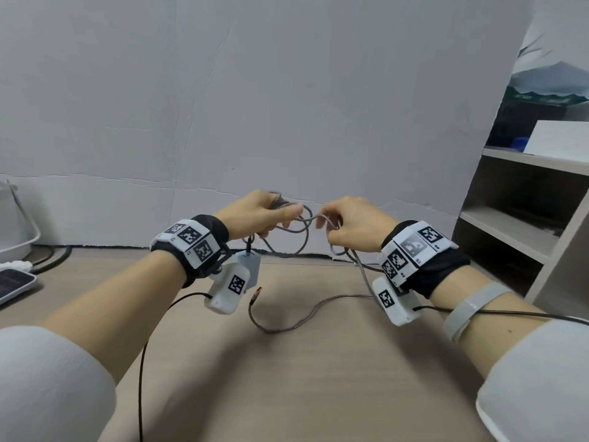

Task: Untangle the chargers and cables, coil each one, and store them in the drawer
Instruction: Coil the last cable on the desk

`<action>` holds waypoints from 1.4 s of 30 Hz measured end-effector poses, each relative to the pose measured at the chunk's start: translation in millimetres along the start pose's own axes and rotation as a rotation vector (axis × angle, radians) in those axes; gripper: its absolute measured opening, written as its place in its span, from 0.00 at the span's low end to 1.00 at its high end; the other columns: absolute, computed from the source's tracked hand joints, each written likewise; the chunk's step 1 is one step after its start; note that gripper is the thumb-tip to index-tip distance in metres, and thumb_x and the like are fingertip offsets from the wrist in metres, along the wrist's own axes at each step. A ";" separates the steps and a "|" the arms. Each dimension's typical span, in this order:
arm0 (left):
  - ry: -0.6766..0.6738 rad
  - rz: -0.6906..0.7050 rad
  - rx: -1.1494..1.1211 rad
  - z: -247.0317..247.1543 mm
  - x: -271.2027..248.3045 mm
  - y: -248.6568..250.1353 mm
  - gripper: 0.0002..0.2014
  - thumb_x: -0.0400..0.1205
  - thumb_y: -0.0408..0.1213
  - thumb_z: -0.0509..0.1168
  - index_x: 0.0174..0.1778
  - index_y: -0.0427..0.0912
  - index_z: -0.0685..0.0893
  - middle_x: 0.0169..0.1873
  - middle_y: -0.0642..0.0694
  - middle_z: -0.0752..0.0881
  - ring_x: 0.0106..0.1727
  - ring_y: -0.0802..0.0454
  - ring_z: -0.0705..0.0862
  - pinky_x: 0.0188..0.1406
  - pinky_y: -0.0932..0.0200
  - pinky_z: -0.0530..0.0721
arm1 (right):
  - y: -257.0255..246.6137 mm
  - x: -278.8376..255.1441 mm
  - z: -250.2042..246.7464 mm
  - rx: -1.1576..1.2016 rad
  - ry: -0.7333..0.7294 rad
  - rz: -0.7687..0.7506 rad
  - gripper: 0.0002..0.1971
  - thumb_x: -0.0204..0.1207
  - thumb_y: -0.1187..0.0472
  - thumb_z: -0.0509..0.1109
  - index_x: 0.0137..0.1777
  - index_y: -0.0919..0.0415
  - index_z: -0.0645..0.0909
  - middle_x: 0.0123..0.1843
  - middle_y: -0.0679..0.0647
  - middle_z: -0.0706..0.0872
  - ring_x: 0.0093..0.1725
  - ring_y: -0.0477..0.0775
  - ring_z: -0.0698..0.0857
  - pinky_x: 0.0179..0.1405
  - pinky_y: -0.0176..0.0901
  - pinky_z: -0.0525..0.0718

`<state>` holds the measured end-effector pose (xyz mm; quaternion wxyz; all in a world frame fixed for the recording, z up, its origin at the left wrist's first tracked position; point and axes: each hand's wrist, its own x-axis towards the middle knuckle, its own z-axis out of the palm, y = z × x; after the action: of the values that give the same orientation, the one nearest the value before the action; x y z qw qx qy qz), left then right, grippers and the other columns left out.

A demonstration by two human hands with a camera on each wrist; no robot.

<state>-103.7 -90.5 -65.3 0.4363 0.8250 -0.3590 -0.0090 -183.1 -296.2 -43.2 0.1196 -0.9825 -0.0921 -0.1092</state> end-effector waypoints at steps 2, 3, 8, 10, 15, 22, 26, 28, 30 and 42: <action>0.005 0.016 0.073 -7.6 -2.2 -4.9 0.17 0.81 0.52 0.72 0.41 0.40 0.82 0.28 0.51 0.75 0.27 0.55 0.73 0.27 0.63 0.77 | 6.6 -3.8 -2.7 -0.009 0.000 0.043 0.06 0.73 0.64 0.71 0.45 0.53 0.88 0.34 0.42 0.82 0.38 0.46 0.79 0.34 0.35 0.72; 0.021 0.015 0.083 -10.4 -1.4 -8.4 0.17 0.81 0.51 0.73 0.40 0.40 0.83 0.28 0.50 0.76 0.26 0.54 0.72 0.24 0.61 0.75 | 9.1 -5.3 -3.5 -0.003 0.009 0.056 0.04 0.74 0.61 0.72 0.40 0.52 0.87 0.31 0.42 0.82 0.37 0.46 0.80 0.33 0.35 0.72; 0.281 0.004 -0.056 -17.7 4.8 -21.6 0.16 0.85 0.46 0.70 0.39 0.37 0.84 0.22 0.49 0.71 0.21 0.51 0.66 0.22 0.62 0.67 | 10.7 -8.5 -1.0 -0.018 -0.095 0.110 0.14 0.75 0.54 0.71 0.29 0.55 0.85 0.21 0.43 0.81 0.25 0.40 0.77 0.29 0.38 0.72; 0.380 0.018 -0.028 -19.4 7.3 -25.3 0.14 0.85 0.45 0.70 0.39 0.38 0.84 0.25 0.50 0.78 0.22 0.58 0.76 0.24 0.65 0.74 | 8.9 -8.6 1.2 -0.018 -0.133 0.121 0.14 0.73 0.54 0.72 0.27 0.56 0.84 0.22 0.45 0.79 0.26 0.44 0.76 0.30 0.38 0.72; 0.537 -0.067 0.094 -29.8 18.3 -40.0 0.17 0.83 0.52 0.70 0.36 0.44 0.86 0.35 0.46 0.90 0.41 0.46 0.88 0.45 0.51 0.84 | 6.9 -11.9 3.9 -0.186 -0.108 0.137 0.09 0.70 0.52 0.73 0.33 0.56 0.84 0.36 0.50 0.85 0.43 0.54 0.79 0.48 0.47 0.71; 0.540 0.012 0.260 -23.4 14.7 -11.9 0.18 0.84 0.54 0.69 0.34 0.44 0.83 0.30 0.51 0.83 0.32 0.54 0.80 0.32 0.60 0.73 | 3.9 -5.1 -5.3 0.155 0.200 0.161 0.24 0.73 0.70 0.66 0.68 0.50 0.82 0.70 0.51 0.82 0.74 0.56 0.77 0.75 0.52 0.73; 0.470 0.095 0.374 -14.3 13.0 17.1 0.18 0.83 0.54 0.69 0.36 0.45 0.82 0.33 0.53 0.85 0.36 0.53 0.81 0.35 0.59 0.76 | -16.7 -6.7 -13.0 0.262 0.204 0.185 0.25 0.75 0.55 0.65 0.74 0.52 0.79 0.74 0.51 0.81 0.77 0.58 0.75 0.78 0.58 0.71; 0.479 0.139 0.425 -10.1 14.9 32.2 0.19 0.84 0.53 0.69 0.38 0.39 0.82 0.33 0.49 0.84 0.36 0.49 0.79 0.33 0.59 0.74 | -33.5 -4.6 -7.4 0.245 0.131 0.150 0.23 0.74 0.47 0.66 0.69 0.49 0.79 0.61 0.47 0.82 0.67 0.58 0.79 0.65 0.53 0.77; 0.517 0.170 0.428 -10.3 18.0 44.5 0.21 0.84 0.52 0.69 0.37 0.36 0.80 0.31 0.47 0.82 0.31 0.50 0.75 0.29 0.60 0.71 | -39.2 4.1 5.6 0.273 0.179 0.171 0.28 0.76 0.53 0.68 0.78 0.53 0.71 0.60 0.48 0.82 0.61 0.55 0.81 0.58 0.49 0.78; 0.710 -0.191 0.183 -65.0 29.5 -17.3 0.18 0.84 0.50 0.70 0.40 0.37 0.87 0.30 0.49 0.85 0.30 0.52 0.80 0.32 0.59 0.74 | 6.2 3.0 28.7 0.086 -0.081 0.206 0.06 0.74 0.60 0.66 0.40 0.56 0.85 0.32 0.48 0.92 0.34 0.48 0.84 0.43 0.44 0.83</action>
<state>-50.3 -55.6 -28.7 0.4554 0.8419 -0.1063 0.2691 -173.4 -294.4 -71.0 0.1683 -0.9844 0.0000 -0.0523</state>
